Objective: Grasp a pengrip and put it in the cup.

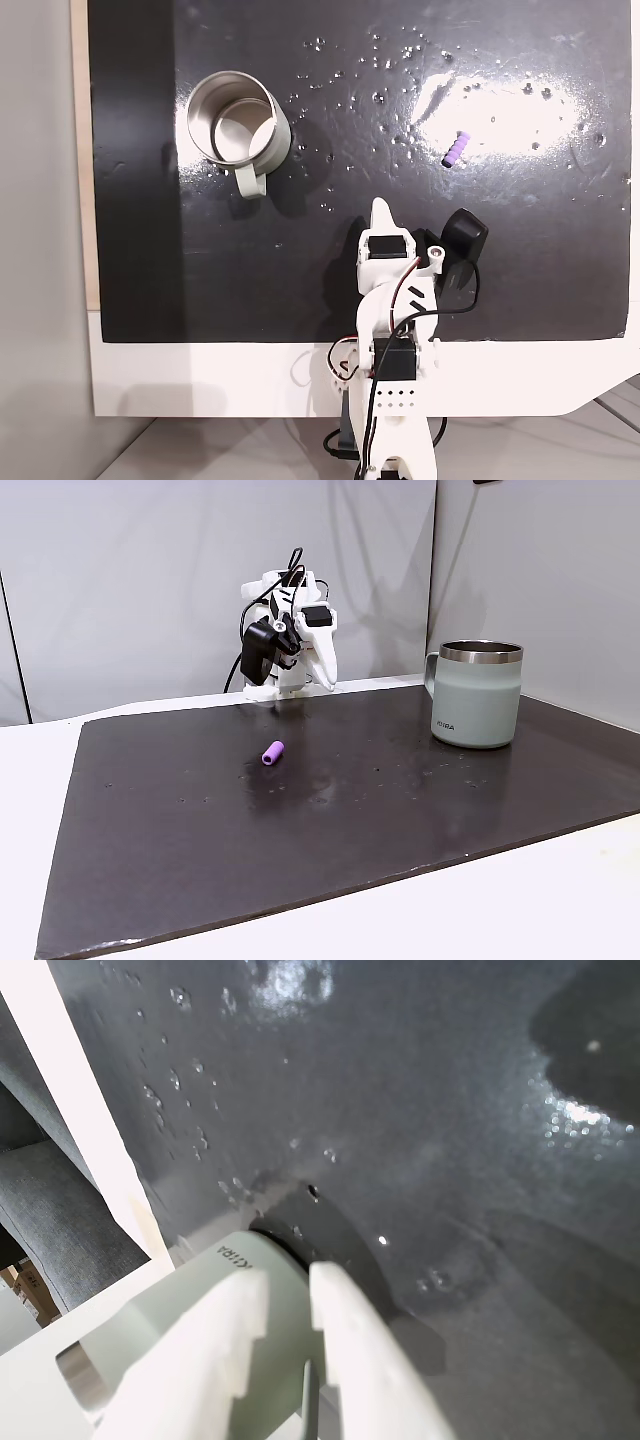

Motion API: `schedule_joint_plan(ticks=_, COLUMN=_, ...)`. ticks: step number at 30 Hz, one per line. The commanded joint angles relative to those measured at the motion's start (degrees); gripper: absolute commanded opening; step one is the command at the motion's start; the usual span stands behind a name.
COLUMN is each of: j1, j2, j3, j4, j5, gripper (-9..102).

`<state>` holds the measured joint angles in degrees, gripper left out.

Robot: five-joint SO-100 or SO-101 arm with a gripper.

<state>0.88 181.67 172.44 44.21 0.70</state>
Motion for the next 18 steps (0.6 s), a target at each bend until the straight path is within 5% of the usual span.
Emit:
schedule_joint_plan(ticks=1, j1=0.4, j2=0.4, j3=-0.3, j4=-1.6, j5=-1.1, gripper=0)
schedule_joint_plan(ticks=11, j1=0.4, j2=0.4, j3=-0.3, j4=-1.6, j5=-1.5, gripper=0)
schedule_joint_plan(ticks=18, j1=3.3, j2=0.4, j3=-9.7, j4=4.7, j5=-12.6, gripper=0)
